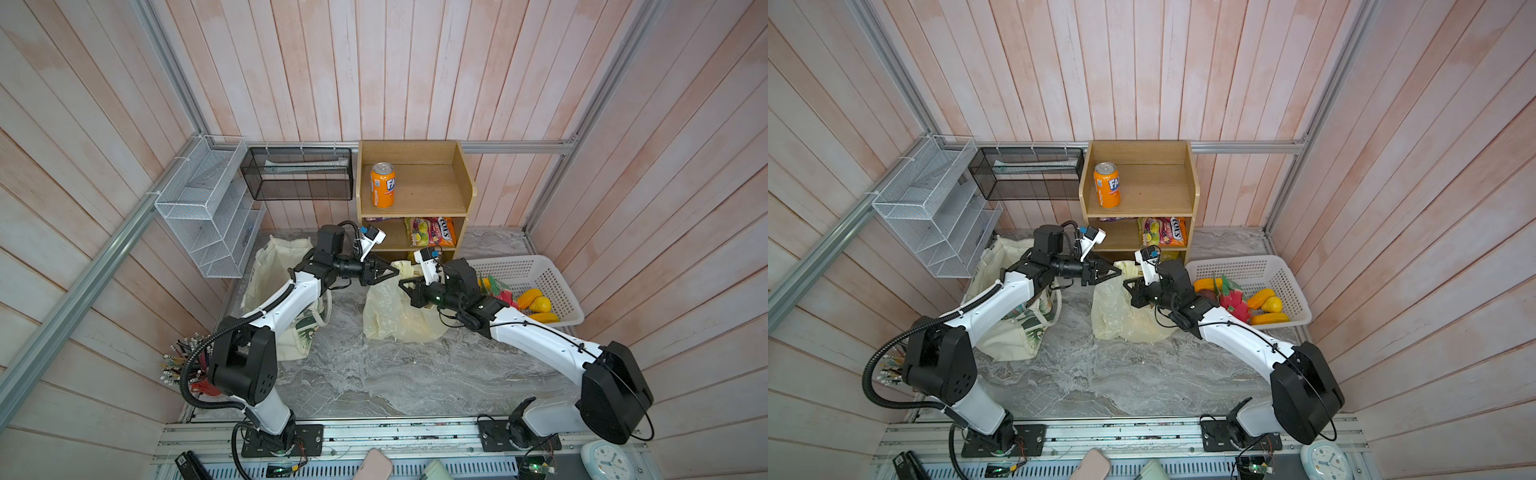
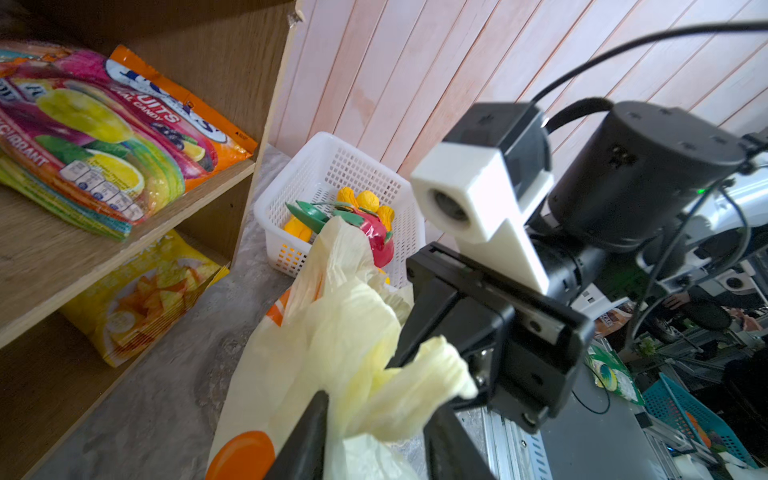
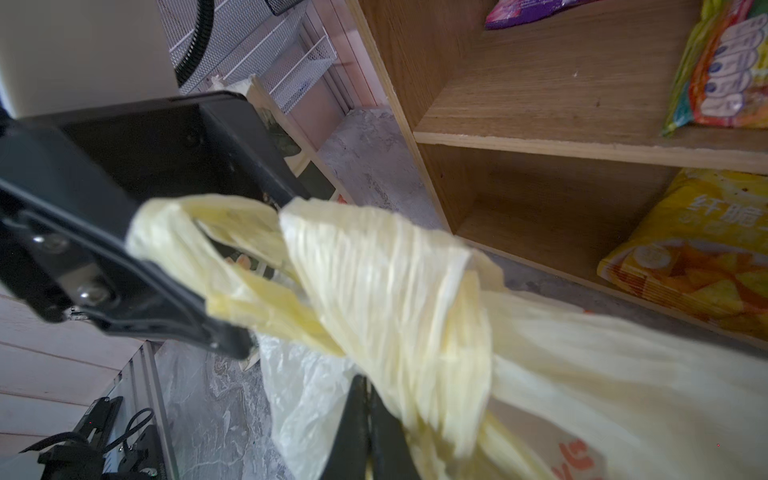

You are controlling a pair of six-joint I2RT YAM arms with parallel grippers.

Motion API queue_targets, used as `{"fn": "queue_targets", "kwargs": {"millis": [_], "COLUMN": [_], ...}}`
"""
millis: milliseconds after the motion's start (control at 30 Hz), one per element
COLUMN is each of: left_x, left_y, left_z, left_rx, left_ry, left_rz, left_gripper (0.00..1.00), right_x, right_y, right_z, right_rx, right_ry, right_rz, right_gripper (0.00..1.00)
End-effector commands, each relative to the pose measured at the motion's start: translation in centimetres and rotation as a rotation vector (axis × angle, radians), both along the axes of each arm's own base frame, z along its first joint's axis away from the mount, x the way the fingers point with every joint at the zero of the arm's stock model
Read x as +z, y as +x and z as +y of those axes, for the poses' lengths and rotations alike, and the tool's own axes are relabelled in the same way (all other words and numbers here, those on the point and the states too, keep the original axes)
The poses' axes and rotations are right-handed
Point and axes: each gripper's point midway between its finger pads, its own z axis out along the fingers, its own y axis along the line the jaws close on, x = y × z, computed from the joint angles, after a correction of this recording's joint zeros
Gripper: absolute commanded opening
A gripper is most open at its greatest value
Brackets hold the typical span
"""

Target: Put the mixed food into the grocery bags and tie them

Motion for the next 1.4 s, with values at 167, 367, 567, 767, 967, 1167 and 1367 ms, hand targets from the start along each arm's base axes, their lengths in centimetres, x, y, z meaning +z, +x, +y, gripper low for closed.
{"fn": "queue_targets", "kwargs": {"millis": [167,367,567,767,967,1167,1367], "left_x": [0.0,-0.8,-1.6,-1.4,-0.6,-0.6,-0.4], "left_y": [-0.6,-0.2,-0.6,-1.4,-0.6,0.1,0.4], "left_z": [-1.7,-1.4,-0.1,0.3,-0.5,-1.4,-2.2], "left_rx": [-0.038,0.020,0.093,0.093,0.082,0.056,0.045], "left_ry": [-0.015,0.024,0.106,0.114,0.086,0.072,0.064], "left_rz": [-0.010,-0.021,-0.046,-0.066,-0.082,-0.076,-0.084], "left_gripper": [0.42,0.42,0.43,0.48,0.50,0.52,0.53], "right_x": [1.0,1.0,1.0,1.0,0.7,0.4,0.5], "right_y": [-0.2,0.0,0.3,0.3,0.2,0.2,0.1], "right_z": [-0.4,-0.7,-1.4,-1.5,-1.4,-1.5,-1.5], "right_rx": [-0.007,-0.015,-0.033,-0.027,-0.023,-0.023,-0.021], "right_ry": [0.022,0.020,0.026,0.032,0.037,0.036,0.039], "right_rz": [-0.028,-0.032,-0.034,-0.034,-0.031,-0.024,-0.024], "right_gripper": [0.00,0.00,0.00,0.00,0.00,0.00,0.00]}}
